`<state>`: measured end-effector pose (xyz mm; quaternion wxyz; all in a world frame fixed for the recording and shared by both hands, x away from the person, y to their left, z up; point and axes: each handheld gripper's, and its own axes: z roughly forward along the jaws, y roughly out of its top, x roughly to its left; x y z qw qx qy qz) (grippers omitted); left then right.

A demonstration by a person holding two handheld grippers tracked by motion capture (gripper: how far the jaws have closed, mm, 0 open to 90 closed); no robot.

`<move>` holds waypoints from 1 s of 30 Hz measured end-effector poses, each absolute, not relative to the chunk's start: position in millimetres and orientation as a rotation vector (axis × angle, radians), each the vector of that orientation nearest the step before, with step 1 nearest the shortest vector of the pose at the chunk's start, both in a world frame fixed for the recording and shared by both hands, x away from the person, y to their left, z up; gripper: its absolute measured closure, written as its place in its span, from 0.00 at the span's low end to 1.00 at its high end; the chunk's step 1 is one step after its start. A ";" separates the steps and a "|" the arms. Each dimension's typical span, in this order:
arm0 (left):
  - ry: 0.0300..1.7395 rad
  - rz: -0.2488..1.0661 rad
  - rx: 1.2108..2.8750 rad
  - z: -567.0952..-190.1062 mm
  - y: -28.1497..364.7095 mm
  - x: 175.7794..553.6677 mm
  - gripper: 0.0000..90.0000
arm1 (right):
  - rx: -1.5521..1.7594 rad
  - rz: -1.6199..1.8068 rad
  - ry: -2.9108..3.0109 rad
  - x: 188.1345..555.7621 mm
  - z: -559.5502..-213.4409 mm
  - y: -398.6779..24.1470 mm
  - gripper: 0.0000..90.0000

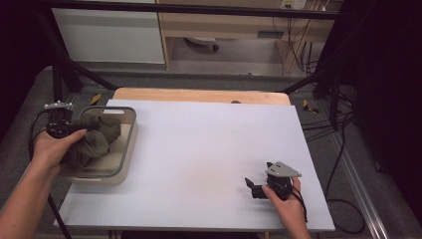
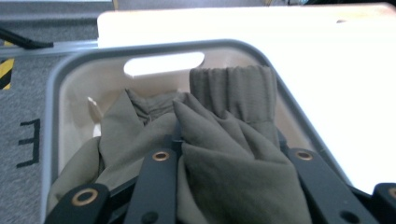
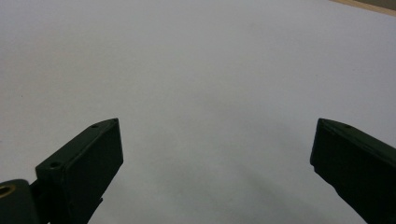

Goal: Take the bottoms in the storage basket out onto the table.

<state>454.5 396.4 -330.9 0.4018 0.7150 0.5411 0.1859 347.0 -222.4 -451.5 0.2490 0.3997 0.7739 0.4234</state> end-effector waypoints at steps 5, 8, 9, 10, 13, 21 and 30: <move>1.351 0.460 1.741 -311.7 396.8 452.2 0.74 | 1.089 1.153 2.108 347.2 -451.9 -222.1 0.03; 1.340 0.464 1.720 -301.6 396.1 452.2 0.74 | 1.090 1.153 2.108 347.1 -451.8 -222.0 0.03; 1.335 0.464 1.699 -294.7 395.3 452.3 0.74 | 1.092 1.152 2.108 347.0 -451.7 -222.1 0.03; 1.335 0.464 1.699 -294.7 395.3 452.3 0.74 | 1.092 1.152 2.108 347.0 -451.7 -222.1 0.03; 1.314 0.444 1.660 -283.8 393.8 451.8 0.74 | 1.093 1.151 2.107 347.0 -451.6 -222.7 0.03; 1.246 0.433 1.618 -258.5 383.1 446.9 0.74 | 1.094 1.150 2.110 347.2 -451.9 -222.7 0.03; 1.196 0.403 1.565 -237.8 370.5 446.5 0.74 | 1.093 1.150 2.111 346.9 -451.7 -222.6 0.03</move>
